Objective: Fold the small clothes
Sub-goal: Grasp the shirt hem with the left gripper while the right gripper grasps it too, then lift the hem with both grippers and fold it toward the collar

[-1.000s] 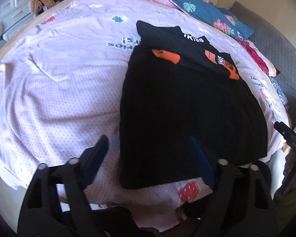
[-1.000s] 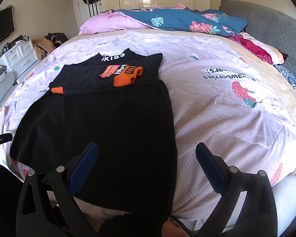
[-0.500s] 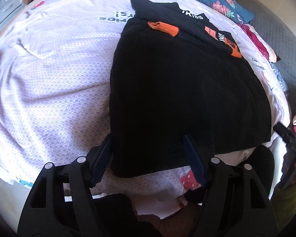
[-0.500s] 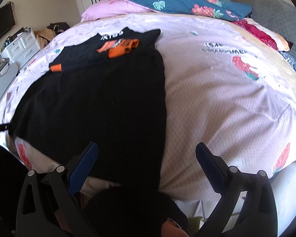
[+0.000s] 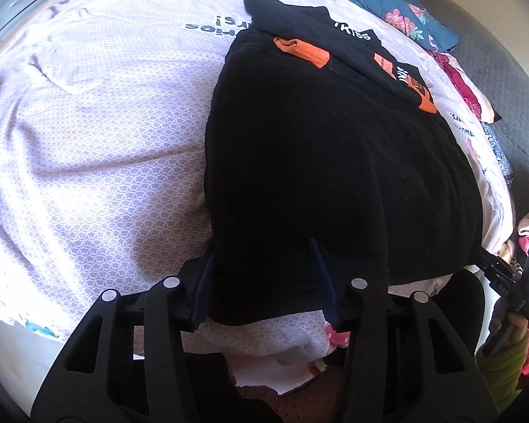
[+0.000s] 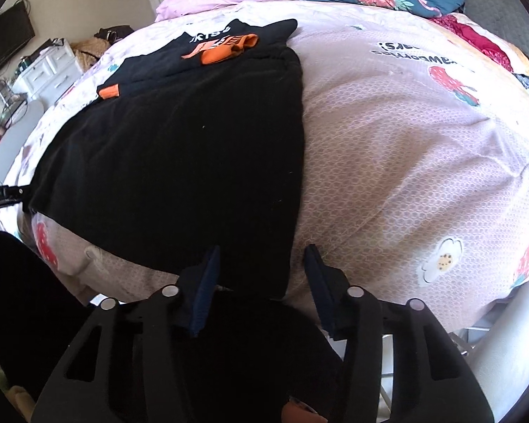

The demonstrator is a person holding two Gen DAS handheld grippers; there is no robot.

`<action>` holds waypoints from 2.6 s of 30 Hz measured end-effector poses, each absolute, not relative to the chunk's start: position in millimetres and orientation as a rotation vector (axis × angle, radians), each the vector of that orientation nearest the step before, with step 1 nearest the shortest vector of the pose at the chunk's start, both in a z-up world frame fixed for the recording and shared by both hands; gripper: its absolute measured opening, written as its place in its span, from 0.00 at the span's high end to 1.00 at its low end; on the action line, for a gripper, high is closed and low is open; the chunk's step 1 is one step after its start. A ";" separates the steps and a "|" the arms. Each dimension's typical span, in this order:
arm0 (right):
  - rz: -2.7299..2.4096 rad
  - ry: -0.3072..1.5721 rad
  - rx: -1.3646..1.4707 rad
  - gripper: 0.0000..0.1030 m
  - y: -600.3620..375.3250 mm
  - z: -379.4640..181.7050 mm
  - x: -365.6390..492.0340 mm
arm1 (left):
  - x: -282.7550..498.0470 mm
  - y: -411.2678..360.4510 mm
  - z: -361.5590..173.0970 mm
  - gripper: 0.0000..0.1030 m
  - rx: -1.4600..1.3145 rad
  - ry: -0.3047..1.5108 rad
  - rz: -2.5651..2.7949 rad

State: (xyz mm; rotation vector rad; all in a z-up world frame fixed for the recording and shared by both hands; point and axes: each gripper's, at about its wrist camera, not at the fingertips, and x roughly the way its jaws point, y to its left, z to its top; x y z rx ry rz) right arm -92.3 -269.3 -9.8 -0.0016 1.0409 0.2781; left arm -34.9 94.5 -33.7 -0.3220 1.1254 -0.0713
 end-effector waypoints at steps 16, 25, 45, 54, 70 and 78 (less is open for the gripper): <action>0.328 0.768 0.079 0.93 -278.6 53.4 -104.5 | -37.6 99.3 -29.0 0.96 -0.342 1.085 -0.051; 0.272 0.631 0.139 0.93 -284.3 74.2 -97.7 | -54.2 109.7 6.6 0.97 -0.401 0.910 -0.067; 0.163 0.507 0.174 0.93 -283.0 107.2 -58.4 | -11.3 126.6 56.8 0.97 -0.458 0.736 -0.042; 0.079 0.599 0.196 1.00 -293.2 99.6 -22.9 | 13.8 121.5 55.9 0.97 -0.443 0.723 -0.024; 0.298 1.055 0.101 0.58 -268.5 -5.1 -69.4 | -4.1 120.5 33.1 0.97 -0.413 0.793 -0.044; 0.381 0.924 0.128 0.94 -267.9 26.9 -72.2 | -6.4 120.6 37.1 0.97 -0.428 0.780 -0.040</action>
